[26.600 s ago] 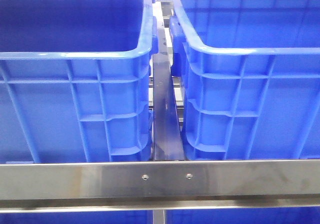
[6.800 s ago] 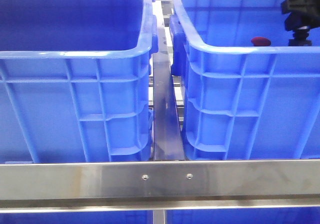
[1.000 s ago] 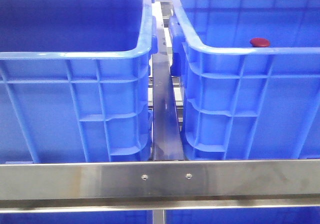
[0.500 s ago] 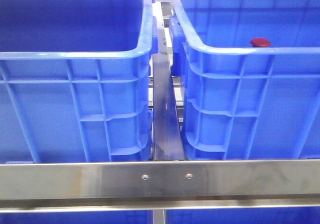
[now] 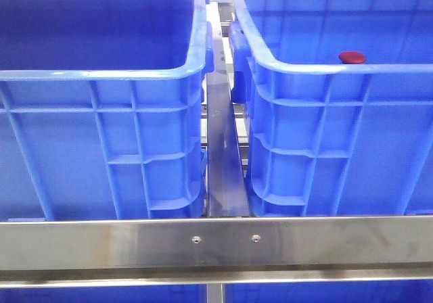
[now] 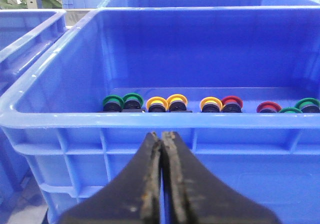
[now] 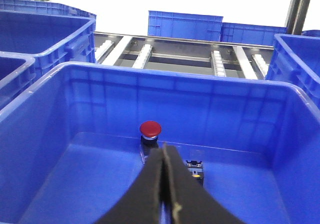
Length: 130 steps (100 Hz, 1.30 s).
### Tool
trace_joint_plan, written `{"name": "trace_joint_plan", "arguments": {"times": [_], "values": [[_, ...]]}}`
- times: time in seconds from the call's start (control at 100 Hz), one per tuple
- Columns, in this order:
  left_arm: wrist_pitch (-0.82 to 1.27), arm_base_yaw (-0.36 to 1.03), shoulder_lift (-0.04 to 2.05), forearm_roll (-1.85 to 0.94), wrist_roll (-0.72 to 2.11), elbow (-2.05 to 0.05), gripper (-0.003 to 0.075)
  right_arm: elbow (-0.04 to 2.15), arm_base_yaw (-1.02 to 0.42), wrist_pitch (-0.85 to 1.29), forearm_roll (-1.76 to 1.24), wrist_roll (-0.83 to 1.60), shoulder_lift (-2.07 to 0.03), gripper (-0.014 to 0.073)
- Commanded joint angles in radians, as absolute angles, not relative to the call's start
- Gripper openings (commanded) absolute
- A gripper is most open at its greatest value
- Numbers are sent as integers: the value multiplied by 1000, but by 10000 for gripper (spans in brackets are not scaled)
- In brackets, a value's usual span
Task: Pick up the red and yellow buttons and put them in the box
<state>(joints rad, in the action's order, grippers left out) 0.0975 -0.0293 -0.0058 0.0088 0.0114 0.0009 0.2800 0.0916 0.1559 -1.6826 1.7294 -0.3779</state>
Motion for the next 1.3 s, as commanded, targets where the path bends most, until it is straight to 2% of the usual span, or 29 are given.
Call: {"name": "trace_joint_plan", "arguments": {"times": [0.0,0.68,0.77,0.84,1.03,1.29], "values": [[26,-33,-36,0,0,53,-20,305,100,174,-1704,1738,-382,-69],[26,-33,-36,0,0,53,-20,305,115,110,-1704,1737,-370,-69],[26,-33,-36,0,0,53,-20,306,115,147,-1619,1694,-370,-69],[26,-33,-36,0,0,53,-20,307,115,188,-1428,1518,-370,-69],[26,-33,-36,0,0,53,-20,307,110,214,-730,759,-370,-69],[26,-33,-36,0,0,53,-20,249,23,-41,-153,220,-351,-69]]}}
